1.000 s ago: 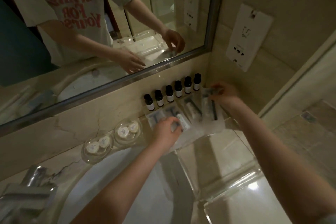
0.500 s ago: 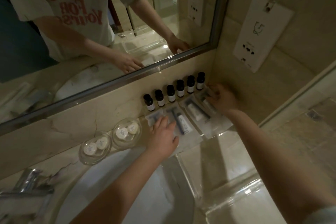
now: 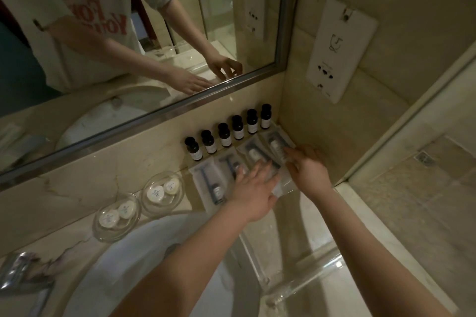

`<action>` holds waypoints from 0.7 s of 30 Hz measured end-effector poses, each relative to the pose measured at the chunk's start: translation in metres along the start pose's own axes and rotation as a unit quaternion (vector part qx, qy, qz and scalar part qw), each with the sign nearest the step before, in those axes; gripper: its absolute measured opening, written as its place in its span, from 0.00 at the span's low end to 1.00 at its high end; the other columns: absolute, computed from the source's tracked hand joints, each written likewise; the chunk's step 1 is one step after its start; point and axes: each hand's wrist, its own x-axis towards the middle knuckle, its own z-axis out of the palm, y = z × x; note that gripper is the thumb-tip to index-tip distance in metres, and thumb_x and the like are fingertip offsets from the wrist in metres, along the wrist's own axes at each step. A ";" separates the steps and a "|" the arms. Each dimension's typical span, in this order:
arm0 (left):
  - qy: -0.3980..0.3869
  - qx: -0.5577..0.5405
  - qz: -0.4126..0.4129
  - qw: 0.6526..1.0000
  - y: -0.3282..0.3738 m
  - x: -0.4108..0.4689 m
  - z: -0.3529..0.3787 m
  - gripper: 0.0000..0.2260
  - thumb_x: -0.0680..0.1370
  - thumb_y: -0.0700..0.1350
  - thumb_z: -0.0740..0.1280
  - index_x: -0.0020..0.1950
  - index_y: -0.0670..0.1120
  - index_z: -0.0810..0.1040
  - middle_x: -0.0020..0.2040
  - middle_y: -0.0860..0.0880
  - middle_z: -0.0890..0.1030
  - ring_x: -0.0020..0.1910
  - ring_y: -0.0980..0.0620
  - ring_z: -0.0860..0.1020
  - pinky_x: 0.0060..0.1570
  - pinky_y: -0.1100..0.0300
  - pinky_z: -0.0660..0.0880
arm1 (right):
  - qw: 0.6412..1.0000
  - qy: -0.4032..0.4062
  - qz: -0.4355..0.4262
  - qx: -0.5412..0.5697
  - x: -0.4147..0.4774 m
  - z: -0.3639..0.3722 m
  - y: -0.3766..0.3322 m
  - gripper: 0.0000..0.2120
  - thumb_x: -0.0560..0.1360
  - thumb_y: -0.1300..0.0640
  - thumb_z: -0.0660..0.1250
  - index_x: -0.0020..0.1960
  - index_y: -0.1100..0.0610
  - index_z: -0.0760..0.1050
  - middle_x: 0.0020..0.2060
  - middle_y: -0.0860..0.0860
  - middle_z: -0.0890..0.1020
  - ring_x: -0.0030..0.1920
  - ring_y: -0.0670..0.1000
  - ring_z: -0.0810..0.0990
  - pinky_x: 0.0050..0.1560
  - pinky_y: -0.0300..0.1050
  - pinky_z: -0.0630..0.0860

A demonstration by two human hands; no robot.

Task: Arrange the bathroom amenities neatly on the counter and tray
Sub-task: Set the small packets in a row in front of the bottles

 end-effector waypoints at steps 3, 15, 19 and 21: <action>-0.012 0.028 0.015 0.999 -0.007 -0.002 -0.001 0.24 0.81 0.54 0.49 0.76 0.53 0.49 0.78 0.49 0.43 0.77 0.49 0.40 0.73 0.39 0.42 | 1.000 0.011 -0.017 0.006 0.003 0.001 0.001 0.20 0.70 0.62 0.69 0.62 0.54 0.77 0.49 0.61 0.78 0.47 0.65 0.76 0.46 0.54 0.76; 0.078 -0.077 -0.168 0.980 -0.032 -0.042 0.020 0.31 0.79 0.59 0.50 0.76 0.48 0.42 0.77 0.42 0.40 0.76 0.45 0.36 0.73 0.42 0.40 | 0.990 -0.115 -0.050 -0.072 -0.008 0.008 -0.015 0.27 0.77 0.40 0.51 0.75 0.40 0.48 0.77 0.51 0.51 0.76 0.57 0.52 0.71 0.61 0.60; 0.031 -0.064 -0.159 0.985 -0.036 -0.035 0.017 0.30 0.80 0.58 0.49 0.76 0.49 0.39 0.77 0.44 0.38 0.76 0.47 0.36 0.72 0.41 0.39 | 0.988 -0.117 -0.022 -0.100 -0.016 0.015 -0.023 0.31 0.74 0.35 0.43 0.75 0.43 0.52 0.77 0.50 0.50 0.76 0.56 0.48 0.73 0.61 0.54; 0.026 -0.054 -0.159 0.985 -0.036 -0.033 0.016 0.30 0.80 0.58 0.50 0.76 0.50 0.38 0.77 0.45 0.38 0.76 0.48 0.36 0.72 0.41 0.39 | 0.987 -0.116 -0.015 -0.106 -0.019 0.015 -0.027 0.28 0.76 0.37 0.46 0.75 0.44 0.54 0.77 0.51 0.50 0.76 0.57 0.48 0.72 0.62 0.52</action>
